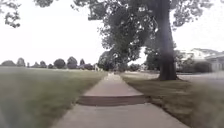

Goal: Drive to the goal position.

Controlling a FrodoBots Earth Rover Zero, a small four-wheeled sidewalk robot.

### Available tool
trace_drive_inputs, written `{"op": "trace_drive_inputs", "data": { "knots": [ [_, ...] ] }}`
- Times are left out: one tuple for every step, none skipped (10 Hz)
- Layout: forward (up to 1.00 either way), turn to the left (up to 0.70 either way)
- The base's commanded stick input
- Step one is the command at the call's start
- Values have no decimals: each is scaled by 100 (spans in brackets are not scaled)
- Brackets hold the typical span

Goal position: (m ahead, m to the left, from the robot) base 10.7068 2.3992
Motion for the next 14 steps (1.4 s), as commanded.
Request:
{"op": "trace_drive_inputs", "data": {
  "knots": [
    [70, 0],
    [70, 0],
    [70, 0],
    [70, 0],
    [70, 0],
    [70, 0],
    [70, 0],
    [70, 0],
    [70, 0],
    [70, 0],
    [70, 0],
    [70, 0],
    [70, 0],
    [70, 0]
  ]
}}
